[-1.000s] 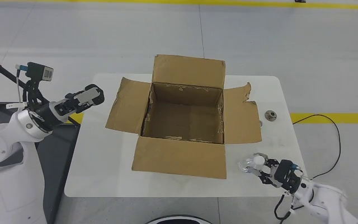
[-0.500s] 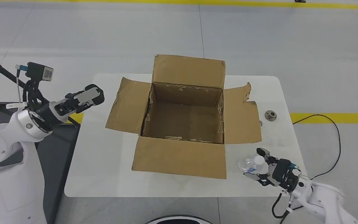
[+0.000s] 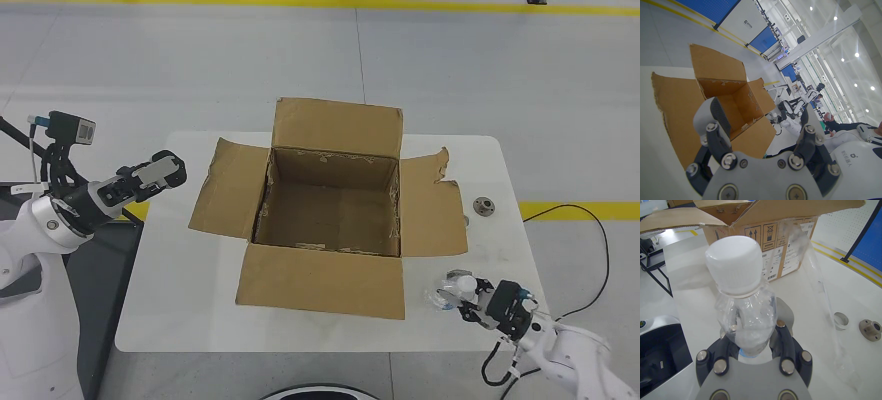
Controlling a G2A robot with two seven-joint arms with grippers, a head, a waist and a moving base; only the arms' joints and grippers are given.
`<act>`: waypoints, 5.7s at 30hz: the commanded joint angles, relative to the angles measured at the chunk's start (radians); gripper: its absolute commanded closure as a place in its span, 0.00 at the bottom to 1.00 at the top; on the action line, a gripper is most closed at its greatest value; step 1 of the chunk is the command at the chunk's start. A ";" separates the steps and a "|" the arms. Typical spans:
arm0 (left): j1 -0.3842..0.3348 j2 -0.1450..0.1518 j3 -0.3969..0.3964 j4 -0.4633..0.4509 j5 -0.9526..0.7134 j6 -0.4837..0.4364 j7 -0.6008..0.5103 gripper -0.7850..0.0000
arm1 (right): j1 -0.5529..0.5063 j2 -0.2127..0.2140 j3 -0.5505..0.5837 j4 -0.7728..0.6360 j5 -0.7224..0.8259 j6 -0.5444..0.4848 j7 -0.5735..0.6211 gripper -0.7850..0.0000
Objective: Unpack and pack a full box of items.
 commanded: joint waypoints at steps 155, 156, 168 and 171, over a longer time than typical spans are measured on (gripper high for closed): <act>0.000 0.000 0.000 0.000 0.000 0.000 0.000 0.00 | 1.475 -0.138 -1.097 0.094 1.561 0.790 1.358 1.00; 0.000 0.000 0.000 0.000 0.000 0.000 0.000 0.00 | 1.471 -0.144 -1.098 0.101 1.564 0.820 1.334 1.00; 0.000 0.000 0.000 0.000 0.000 0.000 0.000 0.00 | 1.504 -0.303 -1.194 0.273 1.700 1.064 1.257 1.00; 0.000 0.000 0.000 0.000 0.000 0.000 0.000 0.00 | 1.521 -0.351 -1.224 0.334 1.711 1.089 1.258 1.00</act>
